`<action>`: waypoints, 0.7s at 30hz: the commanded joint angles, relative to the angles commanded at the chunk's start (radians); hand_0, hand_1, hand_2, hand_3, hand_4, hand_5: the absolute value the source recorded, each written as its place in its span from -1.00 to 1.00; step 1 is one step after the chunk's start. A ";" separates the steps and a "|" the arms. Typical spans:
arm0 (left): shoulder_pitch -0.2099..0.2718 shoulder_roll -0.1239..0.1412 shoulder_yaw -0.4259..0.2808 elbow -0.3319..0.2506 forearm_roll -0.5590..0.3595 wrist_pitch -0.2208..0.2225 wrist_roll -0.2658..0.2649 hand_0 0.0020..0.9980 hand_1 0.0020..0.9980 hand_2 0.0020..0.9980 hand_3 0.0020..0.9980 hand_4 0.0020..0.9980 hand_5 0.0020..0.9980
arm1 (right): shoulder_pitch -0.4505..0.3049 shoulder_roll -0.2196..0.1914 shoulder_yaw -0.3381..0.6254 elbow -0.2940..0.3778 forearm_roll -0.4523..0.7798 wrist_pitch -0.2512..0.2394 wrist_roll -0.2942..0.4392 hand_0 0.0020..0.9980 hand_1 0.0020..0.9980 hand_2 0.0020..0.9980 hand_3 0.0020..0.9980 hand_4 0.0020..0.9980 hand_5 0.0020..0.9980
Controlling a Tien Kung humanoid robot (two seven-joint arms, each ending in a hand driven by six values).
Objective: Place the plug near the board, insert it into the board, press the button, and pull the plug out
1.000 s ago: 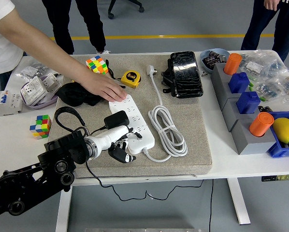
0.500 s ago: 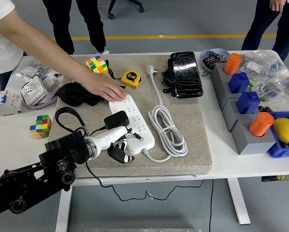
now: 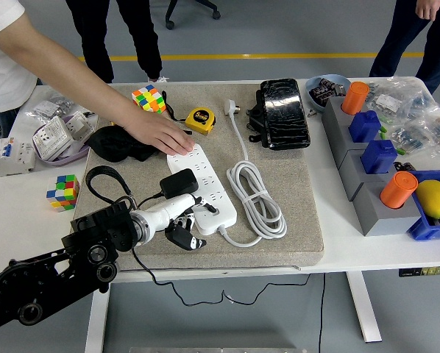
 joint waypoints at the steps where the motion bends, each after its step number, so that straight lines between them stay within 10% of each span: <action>1: 0.001 0.000 -0.003 -0.001 0.000 0.002 -0.002 -0.88 -0.81 -0.69 0.53 0.54 -1.00 | 0.000 0.000 0.000 0.000 0.000 0.000 0.000 0.13 0.29 0.23 0.08 0.84 -0.06; 21: 0.027 0.006 -0.095 -0.050 -0.027 0.070 -0.093 -0.88 -0.82 -0.69 0.45 0.51 -1.00 | 0.001 0.001 -0.001 0.000 0.000 0.000 0.000 0.13 0.29 0.23 0.08 0.83 -0.07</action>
